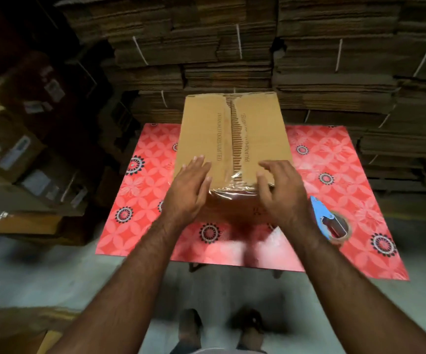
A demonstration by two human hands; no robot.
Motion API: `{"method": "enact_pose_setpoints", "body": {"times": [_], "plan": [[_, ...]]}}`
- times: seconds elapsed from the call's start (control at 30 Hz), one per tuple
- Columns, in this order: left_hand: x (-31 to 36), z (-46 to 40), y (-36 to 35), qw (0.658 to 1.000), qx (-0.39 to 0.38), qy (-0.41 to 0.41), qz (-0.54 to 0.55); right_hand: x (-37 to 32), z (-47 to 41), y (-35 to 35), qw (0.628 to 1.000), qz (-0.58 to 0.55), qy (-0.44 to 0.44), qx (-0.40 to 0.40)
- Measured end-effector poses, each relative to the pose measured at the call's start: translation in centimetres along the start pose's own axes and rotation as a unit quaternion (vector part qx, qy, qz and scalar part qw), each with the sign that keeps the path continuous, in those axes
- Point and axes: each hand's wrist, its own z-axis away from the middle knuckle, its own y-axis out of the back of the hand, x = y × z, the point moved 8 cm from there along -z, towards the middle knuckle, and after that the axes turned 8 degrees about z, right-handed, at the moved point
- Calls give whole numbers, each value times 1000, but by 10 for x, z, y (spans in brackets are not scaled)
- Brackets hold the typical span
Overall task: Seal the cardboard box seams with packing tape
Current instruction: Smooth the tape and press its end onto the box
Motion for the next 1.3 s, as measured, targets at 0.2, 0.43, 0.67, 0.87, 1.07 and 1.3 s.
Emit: {"method": "enact_pose_setpoints", "body": {"times": [0.2, 0.43, 0.67, 0.87, 1.07, 1.3], "plan": [[-51, 21, 37, 999, 20, 39, 13, -109, 1, -90, 986, 41, 125, -103], [-78, 31, 30, 998, -34, 5, 57, -119, 16, -135, 966, 137, 118, -183], [-110, 19, 30, 993, -87, -73, -12, -127, 13, -153, 955, 184, 97, -213], [-118, 21, 21, 995, -56, -80, -11, -122, 8, -161, 946, 204, 108, -229], [-85, 46, 28, 958, 28, 114, 260, -128, 8, -162, 939, 224, 67, -253], [-48, 71, 50, 961, 156, 98, 205, -127, 8, -165, 930, 243, 65, -268]]}}
